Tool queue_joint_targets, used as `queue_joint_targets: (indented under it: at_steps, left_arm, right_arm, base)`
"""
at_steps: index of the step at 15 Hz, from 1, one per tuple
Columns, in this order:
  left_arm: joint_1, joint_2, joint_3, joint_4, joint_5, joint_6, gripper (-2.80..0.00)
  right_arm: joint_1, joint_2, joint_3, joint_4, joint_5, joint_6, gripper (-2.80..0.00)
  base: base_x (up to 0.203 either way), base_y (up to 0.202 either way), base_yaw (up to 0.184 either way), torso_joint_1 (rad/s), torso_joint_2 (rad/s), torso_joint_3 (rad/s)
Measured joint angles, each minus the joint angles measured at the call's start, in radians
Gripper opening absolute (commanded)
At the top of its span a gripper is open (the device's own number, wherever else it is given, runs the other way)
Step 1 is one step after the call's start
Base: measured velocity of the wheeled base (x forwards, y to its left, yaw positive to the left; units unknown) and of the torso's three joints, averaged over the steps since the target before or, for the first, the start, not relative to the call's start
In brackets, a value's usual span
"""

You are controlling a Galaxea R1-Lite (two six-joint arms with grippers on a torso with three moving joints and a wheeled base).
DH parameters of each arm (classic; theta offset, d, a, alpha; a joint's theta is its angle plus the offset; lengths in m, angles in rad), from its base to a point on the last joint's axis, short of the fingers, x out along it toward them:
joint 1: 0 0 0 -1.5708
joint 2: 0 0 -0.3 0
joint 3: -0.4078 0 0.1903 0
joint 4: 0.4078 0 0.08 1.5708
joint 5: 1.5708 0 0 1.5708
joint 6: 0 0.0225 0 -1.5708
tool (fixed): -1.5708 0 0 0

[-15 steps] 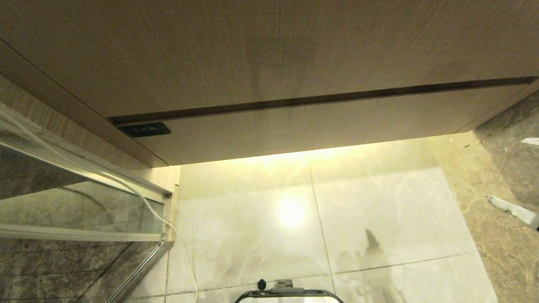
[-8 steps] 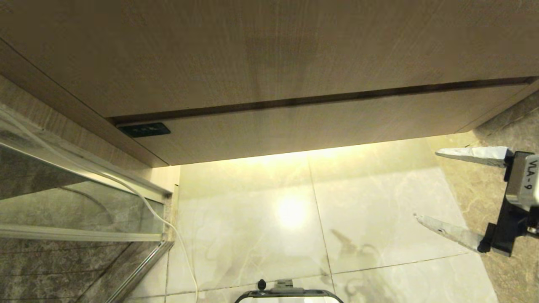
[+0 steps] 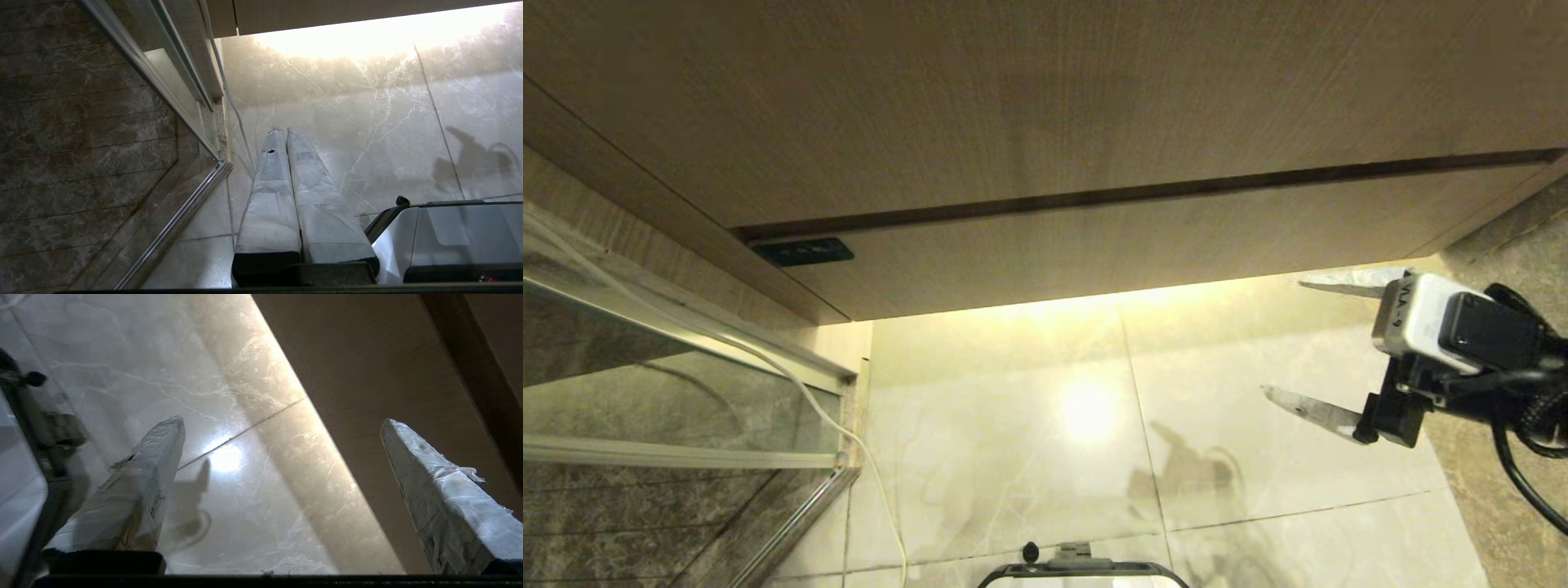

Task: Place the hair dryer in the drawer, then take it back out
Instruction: Pull open the drawer

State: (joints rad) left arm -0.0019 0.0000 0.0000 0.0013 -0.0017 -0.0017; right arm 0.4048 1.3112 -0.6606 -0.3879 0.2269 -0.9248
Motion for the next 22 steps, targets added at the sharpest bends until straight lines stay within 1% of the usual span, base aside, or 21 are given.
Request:
queue_joint_targets:
  at_steps: [2,4,6,7,9,13,18,22]
  left_arm:
    - [0.0,0.0,0.0,0.0,0.0,0.0,-2.8]
    - [0.0,0.0,0.0,0.0,0.0,0.0,-2.8]
    - [0.0,0.0,0.0,0.001,0.0,0.0,-2.8]
    - [0.0,0.0,0.0,0.0,0.0,0.0,-2.8]
    - [0.0,0.0,0.0,0.0,0.0,0.0,-2.8]
    - [0.0,0.0,0.0,0.0,0.0,0.0,-2.8]
    - [0.0,0.0,0.0,0.0,0.0,0.0,-2.8]
    - [0.0,0.0,0.0,0.0,0.0,0.001,-2.8]
  right_arm:
    - [-0.003,0.053,-0.009,-0.088,-0.001,-0.065,0.0]
    - [-0.014,0.087,-0.012,-0.141,0.001,-0.111,0.0]
    - [-0.054,0.122,-0.018,-0.216,0.013,-0.205,0.0]
    - [-0.071,0.141,-0.023,-0.233,0.026,-0.235,0.0]
    - [-0.091,0.178,-0.044,-0.243,0.04,-0.256,0.0]
    - [-0.11,0.268,-0.144,-0.249,0.054,-0.266,0.0]
    - [-0.161,0.37,-0.289,-0.238,0.104,-0.303,0.0]
    - [-0.188,0.426,-0.357,-0.238,0.12,-0.312,0.0]
  base:
    - [0.0,0.0,0.0,0.0,0.0,0.0]
    - [0.0,0.0,0.0,0.0,0.0,0.0]
    - [0.0,0.0,0.0,0.0,0.0,0.0]
    - [0.0,0.0,0.0,0.0,0.0,0.0]
    - [0.0,0.0,0.0,0.0,0.0,0.0]
    - [0.0,0.0,0.0,0.0,0.0,0.0]
    - [0.0,0.0,0.0,0.0,0.0,0.0]
    - [0.0,0.0,0.0,0.0,0.0,0.0]
